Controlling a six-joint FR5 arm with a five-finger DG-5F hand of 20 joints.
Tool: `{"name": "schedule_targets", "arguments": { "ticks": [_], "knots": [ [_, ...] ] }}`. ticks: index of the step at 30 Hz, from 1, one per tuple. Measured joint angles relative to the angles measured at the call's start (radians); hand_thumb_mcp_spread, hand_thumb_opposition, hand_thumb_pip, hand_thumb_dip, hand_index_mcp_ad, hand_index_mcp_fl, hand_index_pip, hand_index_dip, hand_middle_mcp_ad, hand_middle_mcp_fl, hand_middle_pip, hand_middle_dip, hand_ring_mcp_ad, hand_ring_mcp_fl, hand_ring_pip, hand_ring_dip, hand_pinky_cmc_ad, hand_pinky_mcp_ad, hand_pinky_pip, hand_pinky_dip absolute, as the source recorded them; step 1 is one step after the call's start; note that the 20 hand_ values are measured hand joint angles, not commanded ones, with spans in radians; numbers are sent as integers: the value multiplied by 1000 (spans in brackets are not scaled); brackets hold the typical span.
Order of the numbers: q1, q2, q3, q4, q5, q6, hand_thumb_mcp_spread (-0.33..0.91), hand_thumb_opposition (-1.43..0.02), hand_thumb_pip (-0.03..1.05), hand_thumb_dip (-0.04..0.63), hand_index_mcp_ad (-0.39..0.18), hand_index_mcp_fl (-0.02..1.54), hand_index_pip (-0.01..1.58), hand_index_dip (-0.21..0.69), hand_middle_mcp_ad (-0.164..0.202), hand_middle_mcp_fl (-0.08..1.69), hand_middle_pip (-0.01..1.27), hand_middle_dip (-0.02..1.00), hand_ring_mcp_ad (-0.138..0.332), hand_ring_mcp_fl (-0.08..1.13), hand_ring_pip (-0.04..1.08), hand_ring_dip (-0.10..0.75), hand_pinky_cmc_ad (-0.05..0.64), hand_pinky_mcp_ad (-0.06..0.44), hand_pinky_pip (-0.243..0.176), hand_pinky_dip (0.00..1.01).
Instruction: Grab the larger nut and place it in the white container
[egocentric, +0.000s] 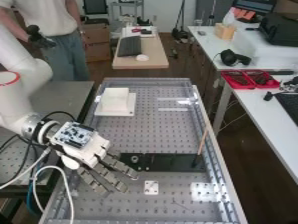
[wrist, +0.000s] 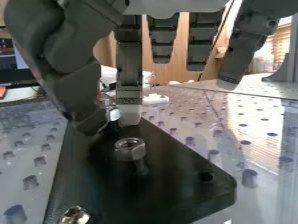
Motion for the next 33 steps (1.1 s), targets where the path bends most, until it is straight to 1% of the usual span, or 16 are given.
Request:
{"name": "schedule_targets", "arguments": {
  "ticks": [4,6,7,8,9,11,16,22,25,28,30,31,32,33],
  "knots": [
    [0,1,0,6,-1,1,326,-820,805,175,-37,220,1557,105,72,-12,117,120,159,-2,316,23,314,291,-105,812],
    [0,4,-1,11,-2,1,321,-822,803,171,-37,234,1555,98,65,-10,120,120,164,0,316,23,314,293,-105,812],
    [-1,5,-1,12,-2,0,319,-820,803,171,-37,251,1536,93,72,-10,120,120,164,-2,316,23,314,293,-105,812],
    [-1,7,-1,14,-3,0,319,-810,792,164,-49,269,1541,93,63,-12,117,120,150,-2,309,23,314,290,-105,812],
    [-1,9,-2,15,-3,-1,319,-801,770,164,-51,284,1541,89,68,-10,117,120,145,-2,307,23,314,295,-105,812],
    [-2,14,-2,19,-3,-4,319,-798,761,166,-51,319,1541,89,72,-10,117,120,145,-2,307,23,314,286,-105,812],
    [-5,27,-2,21,-9,-13,319,-798,759,166,-51,328,1541,89,72,-10,120,120,145,-2,307,23,316,284,-105,798],
    [0,65,-6,21,-29,-18,319,-798,750,164,-47,354,1541,89,72,-12,120,120,145,-2,305,23,316,281,-108,798],
    [10,114,-5,1,-63,-17,319,-798,750,164,-47,354,1541,89,72,-12,120,120,145,-2,304,23,316,281,-105,792],
    [29,166,3,-31,-117,-15,319,-798,747,164,-47,354,1541,93,72,-12,120,120,145,0,300,23,316,281,-108,785],
    [50,202,13,-60,-178,-11,319,-798,745,164,-47,354,1541,94,72,-12,120,120,145,0,297,23,316,279,-105,785],
    [56,210,16,-67,-194,-9,319,-798,745,164,-47,354,1541,96,63,-12,120,120,145,2,295,23,316,278,-105,785],
    [70,223,23,-84,-230,-2,319,-798,745,164,-47,354,1538,96,68,-12,120,120,145,0,300,23,316,278,-105,770],
    [83,232,31,-99,-266,9,319,-798,745,164,-47,354,1538,96,72,-12,120,120,145,2,278,23,316,276,-105,771]
  ]
}}
